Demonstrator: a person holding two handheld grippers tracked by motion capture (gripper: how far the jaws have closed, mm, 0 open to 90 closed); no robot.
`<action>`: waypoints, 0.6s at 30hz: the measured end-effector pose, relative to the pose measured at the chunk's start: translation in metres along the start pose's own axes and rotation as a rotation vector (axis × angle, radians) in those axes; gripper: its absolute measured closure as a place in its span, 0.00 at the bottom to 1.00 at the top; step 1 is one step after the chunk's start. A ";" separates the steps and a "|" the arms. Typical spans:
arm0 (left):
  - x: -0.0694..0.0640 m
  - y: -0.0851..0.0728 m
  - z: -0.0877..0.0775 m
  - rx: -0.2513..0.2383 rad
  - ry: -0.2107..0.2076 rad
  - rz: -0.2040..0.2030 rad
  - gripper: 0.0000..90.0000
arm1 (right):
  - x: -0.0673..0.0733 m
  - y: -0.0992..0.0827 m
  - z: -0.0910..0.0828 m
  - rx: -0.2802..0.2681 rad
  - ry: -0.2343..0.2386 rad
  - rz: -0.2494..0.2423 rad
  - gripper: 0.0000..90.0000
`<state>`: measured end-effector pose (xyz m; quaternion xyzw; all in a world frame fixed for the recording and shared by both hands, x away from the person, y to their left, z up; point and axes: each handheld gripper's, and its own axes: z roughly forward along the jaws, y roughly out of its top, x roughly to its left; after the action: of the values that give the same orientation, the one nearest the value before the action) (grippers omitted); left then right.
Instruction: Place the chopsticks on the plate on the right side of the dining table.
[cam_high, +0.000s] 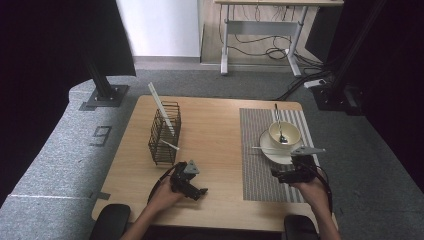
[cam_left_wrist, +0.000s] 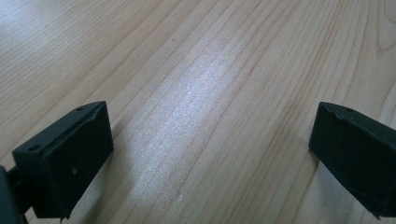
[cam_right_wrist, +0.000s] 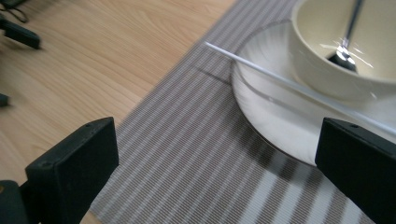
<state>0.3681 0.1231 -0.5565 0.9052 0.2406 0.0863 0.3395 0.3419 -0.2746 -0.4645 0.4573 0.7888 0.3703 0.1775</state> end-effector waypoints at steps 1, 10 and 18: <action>0.000 0.000 0.000 0.000 0.000 0.000 0.00 | 0.003 0.002 0.000 0.000 0.006 -0.005 0.00; 0.000 0.000 0.000 0.001 -0.001 -0.003 0.00 | 0.034 0.036 0.005 0.033 0.076 -0.086 0.00; 0.000 0.000 0.000 0.003 -0.001 -0.002 0.00 | 0.055 0.064 0.009 0.061 0.096 -0.172 0.00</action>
<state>0.3682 0.1232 -0.5562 0.9055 0.2413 0.0850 0.3384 0.3568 -0.2037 -0.4197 0.3749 0.8435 0.3511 0.1568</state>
